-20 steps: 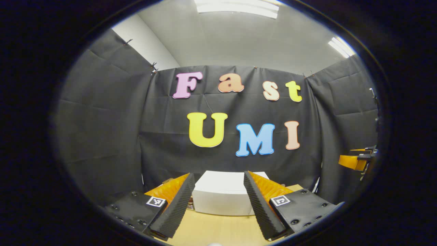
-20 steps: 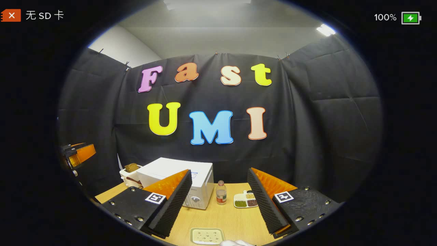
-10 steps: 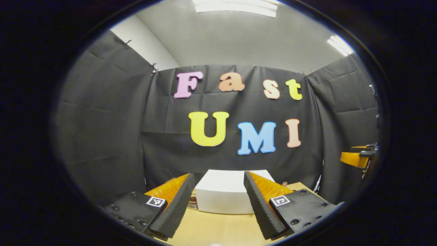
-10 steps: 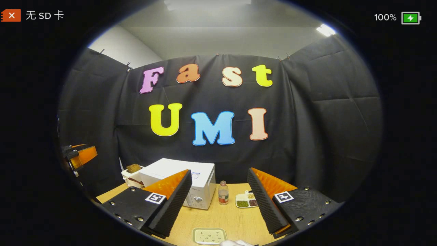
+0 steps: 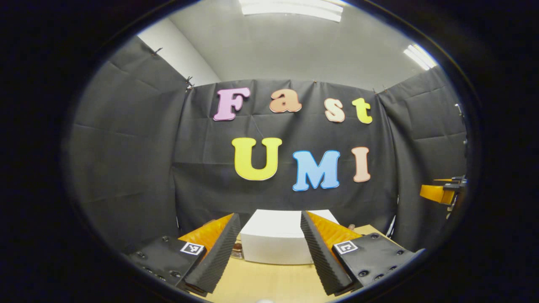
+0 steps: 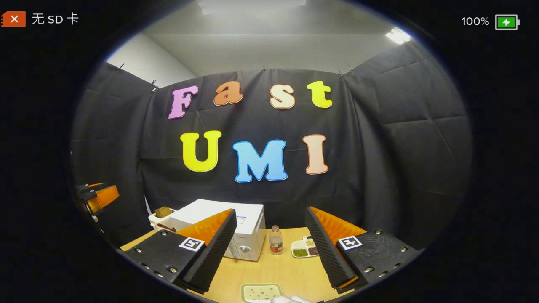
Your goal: Open the microwave oven with the left hand, put the food in, and close the microwave oven.
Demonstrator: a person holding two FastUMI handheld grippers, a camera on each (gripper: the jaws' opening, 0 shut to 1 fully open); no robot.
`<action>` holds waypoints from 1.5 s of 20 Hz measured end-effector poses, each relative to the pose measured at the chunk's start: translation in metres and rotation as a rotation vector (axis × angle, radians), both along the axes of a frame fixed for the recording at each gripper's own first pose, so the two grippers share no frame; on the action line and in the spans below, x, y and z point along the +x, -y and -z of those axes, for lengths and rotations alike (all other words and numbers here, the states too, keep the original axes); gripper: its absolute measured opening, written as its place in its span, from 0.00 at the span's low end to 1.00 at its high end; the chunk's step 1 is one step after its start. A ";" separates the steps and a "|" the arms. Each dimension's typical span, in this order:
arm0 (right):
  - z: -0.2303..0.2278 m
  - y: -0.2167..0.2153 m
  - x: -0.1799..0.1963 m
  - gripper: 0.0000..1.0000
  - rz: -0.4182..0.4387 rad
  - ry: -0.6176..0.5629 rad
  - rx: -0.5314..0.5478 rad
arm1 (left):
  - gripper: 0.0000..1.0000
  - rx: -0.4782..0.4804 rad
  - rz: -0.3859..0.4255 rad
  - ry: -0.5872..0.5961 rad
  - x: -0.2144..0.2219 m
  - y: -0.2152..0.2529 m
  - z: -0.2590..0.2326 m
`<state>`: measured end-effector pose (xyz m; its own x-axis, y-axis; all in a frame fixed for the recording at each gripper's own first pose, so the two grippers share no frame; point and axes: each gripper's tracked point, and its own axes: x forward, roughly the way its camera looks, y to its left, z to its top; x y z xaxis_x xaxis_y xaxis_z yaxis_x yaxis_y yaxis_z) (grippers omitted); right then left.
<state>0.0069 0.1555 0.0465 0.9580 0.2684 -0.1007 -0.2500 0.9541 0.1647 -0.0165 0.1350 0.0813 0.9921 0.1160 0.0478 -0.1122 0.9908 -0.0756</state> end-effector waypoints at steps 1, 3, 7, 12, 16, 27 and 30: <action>0.000 0.000 0.001 0.99 0.003 0.001 -0.002 | 0.95 0.000 0.003 0.002 0.001 0.000 0.000; 0.000 -0.001 0.002 0.99 0.008 0.001 -0.016 | 0.94 -0.001 0.011 0.004 0.003 -0.001 0.000; 0.000 -0.007 0.003 1.00 0.010 -0.003 -0.013 | 0.95 0.004 0.023 0.013 0.005 -0.003 -0.001; 0.002 -0.014 0.002 0.99 0.017 -0.001 -0.021 | 0.94 0.002 0.038 0.008 0.008 -0.005 0.002; 0.002 -0.018 0.001 0.99 0.020 -0.006 -0.006 | 0.94 0.005 0.045 0.002 0.014 -0.010 0.005; 0.000 -0.020 0.001 0.99 0.032 -0.008 -0.021 | 0.94 0.002 0.063 0.009 0.022 -0.013 0.004; 0.002 -0.020 0.002 0.99 0.032 -0.011 -0.027 | 0.94 0.006 0.064 0.010 0.024 -0.013 0.003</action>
